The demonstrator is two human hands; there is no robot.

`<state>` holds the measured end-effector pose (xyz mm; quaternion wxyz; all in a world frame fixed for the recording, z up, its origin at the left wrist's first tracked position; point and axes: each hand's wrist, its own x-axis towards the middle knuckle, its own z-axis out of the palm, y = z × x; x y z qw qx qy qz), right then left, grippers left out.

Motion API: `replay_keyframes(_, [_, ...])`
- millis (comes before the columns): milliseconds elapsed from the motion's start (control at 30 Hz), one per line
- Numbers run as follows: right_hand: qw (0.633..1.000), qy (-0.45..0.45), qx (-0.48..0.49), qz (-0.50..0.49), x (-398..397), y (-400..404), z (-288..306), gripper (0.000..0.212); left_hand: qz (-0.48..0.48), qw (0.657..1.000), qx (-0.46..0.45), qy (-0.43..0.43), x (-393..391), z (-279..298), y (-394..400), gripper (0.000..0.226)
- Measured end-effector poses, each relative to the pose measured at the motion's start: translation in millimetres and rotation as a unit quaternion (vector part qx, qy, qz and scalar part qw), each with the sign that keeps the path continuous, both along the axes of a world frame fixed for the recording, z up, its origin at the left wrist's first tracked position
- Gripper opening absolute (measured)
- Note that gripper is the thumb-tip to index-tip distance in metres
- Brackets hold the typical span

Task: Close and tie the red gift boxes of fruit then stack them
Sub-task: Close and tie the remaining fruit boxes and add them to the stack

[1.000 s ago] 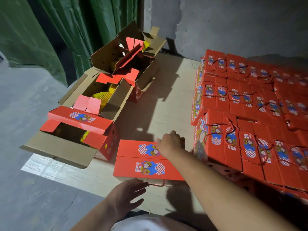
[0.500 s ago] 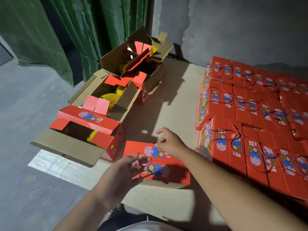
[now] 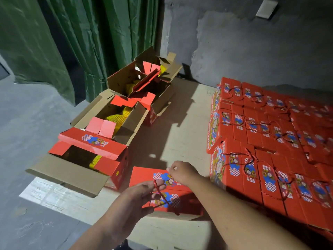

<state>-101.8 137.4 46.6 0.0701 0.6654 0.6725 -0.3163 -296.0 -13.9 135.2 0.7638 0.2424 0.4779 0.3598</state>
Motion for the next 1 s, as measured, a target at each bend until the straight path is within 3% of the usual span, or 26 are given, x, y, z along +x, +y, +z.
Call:
replay_keyframes(67, [0.993,0.106,0.033,-0.027,-2,3,3,0.018,0.016,1.000,-0.003,-0.009,-1,0,2,0.037])
replay_keyframes(233, [0.970,0.244,0.011,-0.016,-13,-6,30,0.027,0.043,0.999,-0.003,-0.018,3,6,10,0.035])
replay_keyframes(367, [0.910,0.402,-0.095,-0.047,-17,-35,71,0.032,0.029,0.999,0.031,-0.009,2,7,14,0.039])
replay_keyframes(433, [0.903,0.416,-0.108,-0.010,-12,-58,82,0.047,0.023,0.999,0.039,0.009,2,1,16,0.046])
replay_keyframes(533, [0.914,0.403,-0.033,0.036,-3,-83,85,0.040,-0.007,0.995,0.074,0.059,10,-11,19,0.027])
replay_keyframes(600, [0.904,0.427,-0.003,-0.004,-1,-88,85,0.037,-0.018,0.994,0.084,0.073,14,-16,19,0.038])
replay_keyframes(700, [0.896,0.440,0.040,-0.045,-2,-90,86,0.046,-0.048,0.988,0.138,0.054,15,-5,20,0.035])
replay_keyframes(767, [0.894,0.438,0.077,-0.061,0,-89,88,0.046,-0.063,0.985,0.159,0.025,16,7,20,0.048])
replay_keyframes(867, [0.892,0.426,0.129,-0.077,7,-87,92,0.037,-0.067,0.982,0.173,0.018,27,22,19,0.047])
replay_keyframes(1000, [0.880,0.435,0.145,-0.120,22,-93,99,0.043,-0.095,0.978,0.185,0.004,45,29,22,0.051])
